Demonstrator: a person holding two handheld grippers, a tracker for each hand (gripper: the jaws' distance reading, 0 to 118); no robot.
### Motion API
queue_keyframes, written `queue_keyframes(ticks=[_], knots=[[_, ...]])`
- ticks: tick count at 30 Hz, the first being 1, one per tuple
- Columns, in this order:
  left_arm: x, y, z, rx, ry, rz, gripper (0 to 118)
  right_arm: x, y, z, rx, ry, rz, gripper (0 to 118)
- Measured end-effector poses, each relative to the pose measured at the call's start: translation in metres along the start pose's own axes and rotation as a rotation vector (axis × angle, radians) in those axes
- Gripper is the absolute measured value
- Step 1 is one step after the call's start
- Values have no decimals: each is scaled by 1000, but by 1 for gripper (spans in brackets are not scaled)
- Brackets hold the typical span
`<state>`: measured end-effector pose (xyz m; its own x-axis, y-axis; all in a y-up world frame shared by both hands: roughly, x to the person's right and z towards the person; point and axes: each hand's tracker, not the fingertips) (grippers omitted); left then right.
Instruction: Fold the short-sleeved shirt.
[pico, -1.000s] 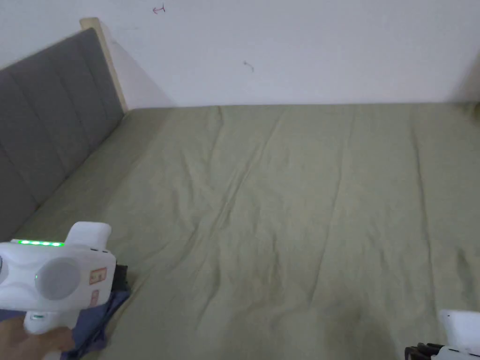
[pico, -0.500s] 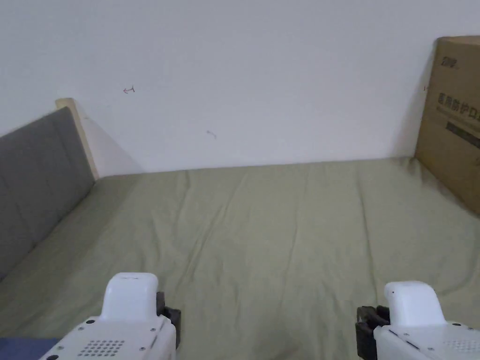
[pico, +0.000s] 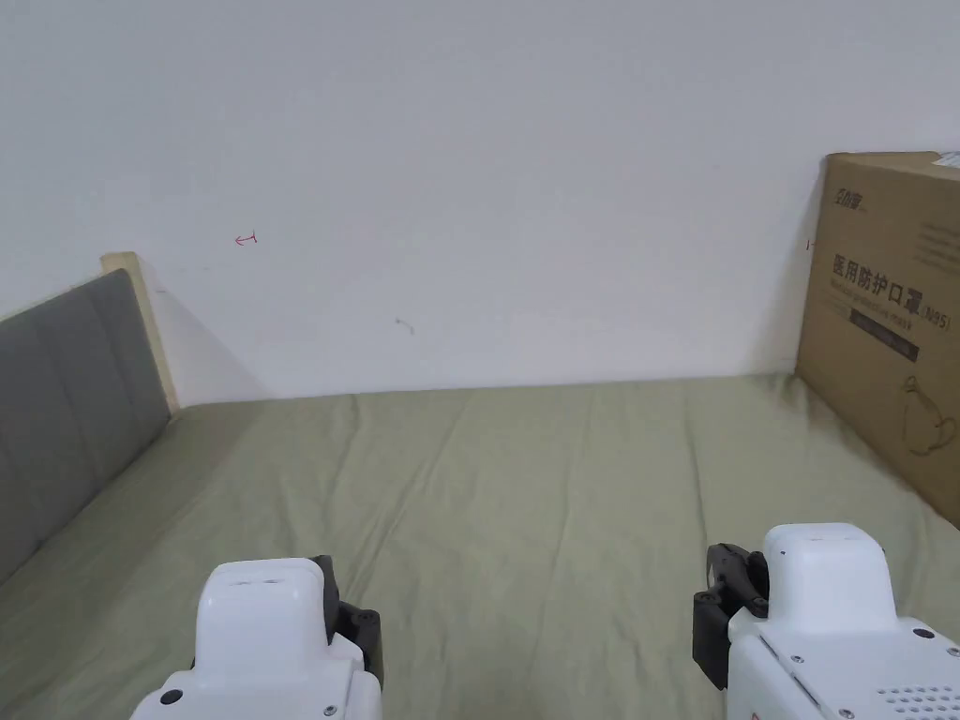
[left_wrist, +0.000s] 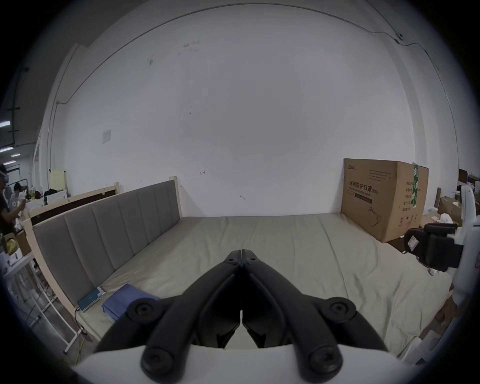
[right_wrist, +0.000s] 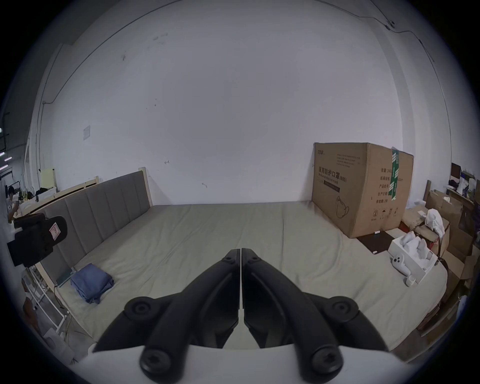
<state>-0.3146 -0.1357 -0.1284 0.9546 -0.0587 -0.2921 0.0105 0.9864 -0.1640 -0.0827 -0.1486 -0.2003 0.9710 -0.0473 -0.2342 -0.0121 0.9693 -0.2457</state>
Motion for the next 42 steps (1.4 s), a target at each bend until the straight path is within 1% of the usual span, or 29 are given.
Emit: queue_keyframes(ticks=[3,7,11,12,13,14,15,16,17,18,19,20,21,24,27,30,32,35,42], knots=[[1,0,-1,-3,-1,6,0,-4,4,4,18,-4,26,1],[1,1,-1,2,14,-2,0,-2,9,8,24,18,8,2],[3,5,1,26,43,-43,0,-1,10,8,31,7,10,3],[3,6,1,27,44,-50,4,0,11,8,33,10,6,4],[4,6,1,25,47,-55,16,0,11,8,31,11,-3,10],[4,7,1,18,39,-65,28,1,12,9,33,25,-9,21],[4,7,0,8,27,-66,42,2,11,10,43,52,-10,36],[4,7,-1,-1,10,-62,66,2,11,11,44,52,-5,64],[4,7,-2,-9,-14,-57,79,0,11,11,43,48,4,89],[3,7,-1,-12,-35,-39,88,-1,10,12,48,42,12,106],[2,6,-1,-12,-58,-18,96,-2,9,14,65,32,19,114],[0,7,-1,-19,-73,-11,102,-3,9,15,80,27,26,114],[0,8,-1,-31,-76,-7,104,-3,9,15,80,22,32,114],[-3,11,0,-47,-129,24,105,-3,11,14,87,3,35,114],[-3,12,-1,-51,-134,26,105,2,11,13,84,-1,8,114],[-5,14,-4,-74,-161,54,104,4,11,12,79,-12,8,114],[-5,13,-4,-73,-139,57,104,5,9,12,79,-24,17,114],[-1,12,1,-4,-73,-8,104,8,9,11,79,-35,17,114],[2,18,-3,-6,-95,-12,104,12,9,9,72,-50,25,114]])
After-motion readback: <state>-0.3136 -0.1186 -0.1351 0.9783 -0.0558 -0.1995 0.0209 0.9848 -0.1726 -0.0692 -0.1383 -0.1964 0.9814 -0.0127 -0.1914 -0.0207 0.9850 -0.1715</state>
